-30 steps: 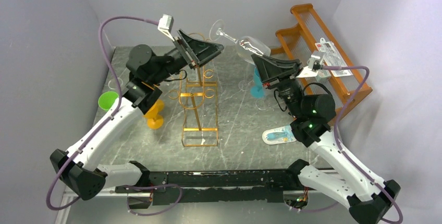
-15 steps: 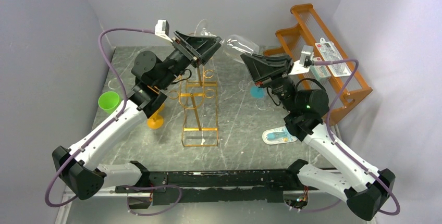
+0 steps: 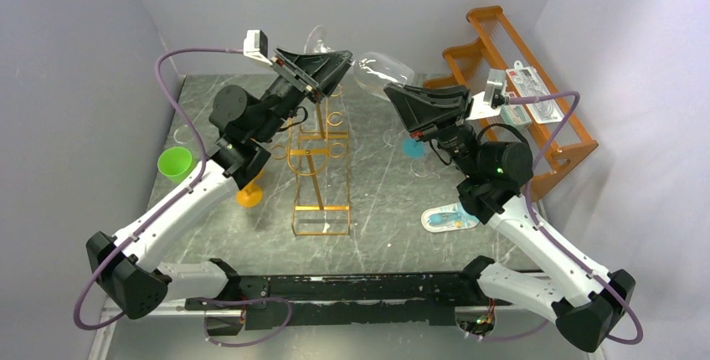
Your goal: Place the wine glass upside down on the wine glass rack
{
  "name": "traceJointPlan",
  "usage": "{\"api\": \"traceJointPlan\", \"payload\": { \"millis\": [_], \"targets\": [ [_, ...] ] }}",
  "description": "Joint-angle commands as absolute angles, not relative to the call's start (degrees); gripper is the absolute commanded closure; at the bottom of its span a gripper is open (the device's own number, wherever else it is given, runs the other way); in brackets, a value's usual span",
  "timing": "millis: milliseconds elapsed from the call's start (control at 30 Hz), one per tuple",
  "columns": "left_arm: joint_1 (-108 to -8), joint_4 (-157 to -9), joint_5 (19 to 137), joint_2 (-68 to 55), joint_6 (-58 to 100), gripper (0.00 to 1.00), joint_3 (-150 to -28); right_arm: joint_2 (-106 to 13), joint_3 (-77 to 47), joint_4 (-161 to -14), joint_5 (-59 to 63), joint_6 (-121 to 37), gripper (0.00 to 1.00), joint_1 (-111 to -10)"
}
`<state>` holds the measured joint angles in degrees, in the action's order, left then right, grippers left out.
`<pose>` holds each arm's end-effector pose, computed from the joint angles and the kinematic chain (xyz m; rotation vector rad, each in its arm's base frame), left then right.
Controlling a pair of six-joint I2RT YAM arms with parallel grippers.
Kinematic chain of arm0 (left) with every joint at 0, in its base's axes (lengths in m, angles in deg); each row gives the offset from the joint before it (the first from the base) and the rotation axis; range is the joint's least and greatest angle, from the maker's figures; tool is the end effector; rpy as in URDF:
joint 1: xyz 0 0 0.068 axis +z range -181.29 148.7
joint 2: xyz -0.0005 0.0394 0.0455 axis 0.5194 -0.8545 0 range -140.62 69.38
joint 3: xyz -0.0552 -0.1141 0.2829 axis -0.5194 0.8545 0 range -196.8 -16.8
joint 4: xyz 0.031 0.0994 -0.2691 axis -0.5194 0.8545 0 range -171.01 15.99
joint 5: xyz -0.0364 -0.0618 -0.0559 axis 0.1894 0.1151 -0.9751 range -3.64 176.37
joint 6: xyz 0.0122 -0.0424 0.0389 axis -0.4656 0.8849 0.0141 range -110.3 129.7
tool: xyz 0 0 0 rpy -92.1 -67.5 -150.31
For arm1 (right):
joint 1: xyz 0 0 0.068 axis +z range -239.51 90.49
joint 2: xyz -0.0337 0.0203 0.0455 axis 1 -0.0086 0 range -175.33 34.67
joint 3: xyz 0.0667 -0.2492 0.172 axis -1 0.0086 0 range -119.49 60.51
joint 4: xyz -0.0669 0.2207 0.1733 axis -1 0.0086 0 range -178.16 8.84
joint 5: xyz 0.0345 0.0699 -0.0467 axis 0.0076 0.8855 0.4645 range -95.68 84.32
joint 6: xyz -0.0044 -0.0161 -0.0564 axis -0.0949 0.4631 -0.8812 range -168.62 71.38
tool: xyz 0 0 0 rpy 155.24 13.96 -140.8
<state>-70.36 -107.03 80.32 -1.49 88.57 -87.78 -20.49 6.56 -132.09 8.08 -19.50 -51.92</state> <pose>0.2294 -0.1920 0.5109 -0.3461 1.2873 -1.8622 0.1578 0.1343 0.4942 -0.3052 0.8555 1.1880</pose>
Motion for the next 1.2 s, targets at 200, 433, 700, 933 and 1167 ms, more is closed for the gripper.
{"api": "traceJointPlan", "payload": {
  "millis": [200,433,700,933,1167],
  "targets": [
    [-71.8,-112.7,79.3,-2.6,90.1,0.71,-87.0,-20.4,6.2,-133.7,11.0,-19.7,1.0,-51.7],
    [-71.9,-114.9,80.1,-2.3,88.2,0.95,-86.1,-19.7,6.7,-131.7,9.8,-19.7,1.0,-51.6],
    [-72.0,-106.5,82.7,-1.3,75.1,0.95,-90.1,-18.4,5.8,-126.3,4.7,-18.3,0.66,-51.7],
    [-67.6,-94.4,79.3,-3.6,63.4,0.95,-100.6,-16.5,7.7,-123.3,1.3,-18.2,0.4,-51.7],
    [-52.2,-95.2,64.8,-6.8,67.5,0.95,-105.8,-13.1,8.9,-120.0,-2.6,-19.5,0.32,-51.7]
  ]
}}
